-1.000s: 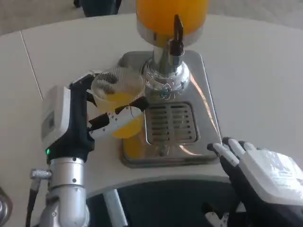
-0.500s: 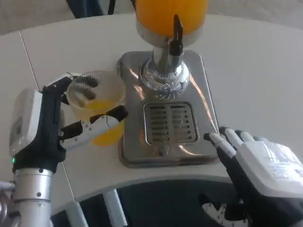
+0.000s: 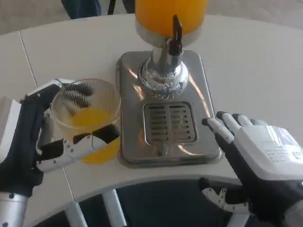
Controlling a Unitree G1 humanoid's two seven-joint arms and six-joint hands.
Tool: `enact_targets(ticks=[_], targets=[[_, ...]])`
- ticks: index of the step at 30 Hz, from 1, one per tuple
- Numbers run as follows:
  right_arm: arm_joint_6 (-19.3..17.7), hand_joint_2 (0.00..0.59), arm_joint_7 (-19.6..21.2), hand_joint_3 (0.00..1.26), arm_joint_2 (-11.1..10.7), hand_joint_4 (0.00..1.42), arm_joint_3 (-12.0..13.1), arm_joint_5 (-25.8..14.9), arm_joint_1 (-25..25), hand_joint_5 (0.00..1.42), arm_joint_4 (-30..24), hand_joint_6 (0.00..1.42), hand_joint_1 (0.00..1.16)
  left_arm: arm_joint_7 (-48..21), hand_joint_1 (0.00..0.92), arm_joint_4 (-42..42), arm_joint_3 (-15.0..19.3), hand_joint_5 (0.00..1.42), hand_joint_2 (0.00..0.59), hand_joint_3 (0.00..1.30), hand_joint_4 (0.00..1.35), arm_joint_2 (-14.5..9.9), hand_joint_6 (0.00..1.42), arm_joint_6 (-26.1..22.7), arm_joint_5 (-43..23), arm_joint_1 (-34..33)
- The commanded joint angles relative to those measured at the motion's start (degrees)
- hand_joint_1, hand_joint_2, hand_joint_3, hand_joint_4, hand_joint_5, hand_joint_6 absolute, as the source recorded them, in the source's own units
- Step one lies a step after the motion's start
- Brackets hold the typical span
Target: Grasp the cup under the faucet to collect the drink, then remove the cup.
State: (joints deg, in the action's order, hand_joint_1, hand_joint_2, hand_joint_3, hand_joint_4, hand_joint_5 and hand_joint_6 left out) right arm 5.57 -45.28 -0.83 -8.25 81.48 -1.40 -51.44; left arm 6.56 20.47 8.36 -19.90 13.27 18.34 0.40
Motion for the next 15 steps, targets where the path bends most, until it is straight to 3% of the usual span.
enact_targets(ticks=[1,6,11,15], targets=[[-1.5,0.382,1.2,0.07,-0.4,0.00,-1.1,-0.1,-0.4,0.00,-0.1,0.00,0.68,-1.8,0.581,4.6,2.2,1.39,0.027,0.94,1.16,-0.2,1.42,3.2,-2.5,2.9],[-2.6,0.382,1.4,0.07,0.5,0.00,-3.3,1.6,-1.4,0.00,-0.7,0.00,0.67,-3.4,0.581,6.3,4.0,1.39,0.027,0.94,1.16,0.1,1.42,4.3,-3.8,5.5],[-3.8,0.382,2.6,0.07,2.5,0.00,-7.9,5.1,-4.5,0.00,-1.1,0.00,0.67,-4.3,0.581,7.3,5.4,1.39,0.026,0.93,1.16,0.5,1.42,5.8,-4.6,8.2],[-3.9,0.382,4.1,0.07,3.7,0.00,-9.8,6.6,-6.0,0.00,-0.1,0.00,0.67,-4.7,0.580,8.5,5.8,1.39,0.026,0.93,1.16,0.9,1.42,6.5,-5.2,9.8]])
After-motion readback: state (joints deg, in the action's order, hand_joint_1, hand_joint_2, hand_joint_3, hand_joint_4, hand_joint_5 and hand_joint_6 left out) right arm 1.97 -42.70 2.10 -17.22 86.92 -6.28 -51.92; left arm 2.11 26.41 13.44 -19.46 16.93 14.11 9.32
